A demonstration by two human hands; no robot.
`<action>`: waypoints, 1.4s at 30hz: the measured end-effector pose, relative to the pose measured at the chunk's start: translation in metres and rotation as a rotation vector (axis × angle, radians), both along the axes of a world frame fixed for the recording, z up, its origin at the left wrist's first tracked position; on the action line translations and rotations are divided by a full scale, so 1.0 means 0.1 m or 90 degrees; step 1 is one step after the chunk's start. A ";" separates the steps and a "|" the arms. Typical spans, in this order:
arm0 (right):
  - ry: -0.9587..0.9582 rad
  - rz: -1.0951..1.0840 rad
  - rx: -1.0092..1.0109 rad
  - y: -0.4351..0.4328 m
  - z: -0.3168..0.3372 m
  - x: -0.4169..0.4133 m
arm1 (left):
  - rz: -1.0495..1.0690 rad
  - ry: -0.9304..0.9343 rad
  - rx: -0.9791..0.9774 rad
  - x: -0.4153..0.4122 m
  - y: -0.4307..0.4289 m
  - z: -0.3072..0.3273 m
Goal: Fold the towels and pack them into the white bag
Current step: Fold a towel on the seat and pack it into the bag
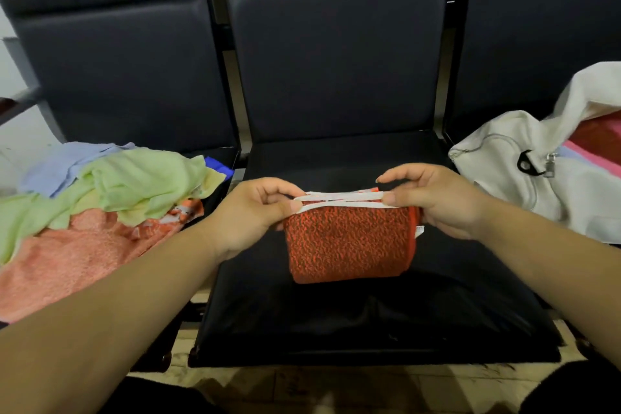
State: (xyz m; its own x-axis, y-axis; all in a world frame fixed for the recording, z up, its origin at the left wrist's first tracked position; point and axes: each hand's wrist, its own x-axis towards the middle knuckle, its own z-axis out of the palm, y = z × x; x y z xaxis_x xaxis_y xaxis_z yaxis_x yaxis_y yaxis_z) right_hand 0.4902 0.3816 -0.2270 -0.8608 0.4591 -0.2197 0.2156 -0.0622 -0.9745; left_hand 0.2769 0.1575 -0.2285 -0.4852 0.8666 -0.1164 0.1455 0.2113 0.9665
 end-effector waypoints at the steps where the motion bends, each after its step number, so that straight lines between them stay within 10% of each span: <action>1: -0.005 -0.011 -0.001 0.06 -0.03 -0.08 | 0.012 0.004 -0.001 -0.07 0.06 -0.03; 17: -0.103 -0.265 0.142 0.66 -0.97 -1.04 | 0.237 0.317 -0.185 -0.71 0.96 -0.95; 27: -0.024 0.062 0.527 0.19 -0.62 -0.38 | -0.145 0.572 -0.047 -0.12 0.39 -0.62; 32: -0.152 0.314 0.615 -0.08 -0.93 -0.07 | -0.343 0.558 -0.215 0.07 0.09 -0.88; 42: -0.160 0.192 0.543 -0.30 -0.98 0.14 | -0.312 0.480 -0.229 0.31 -0.20 -0.85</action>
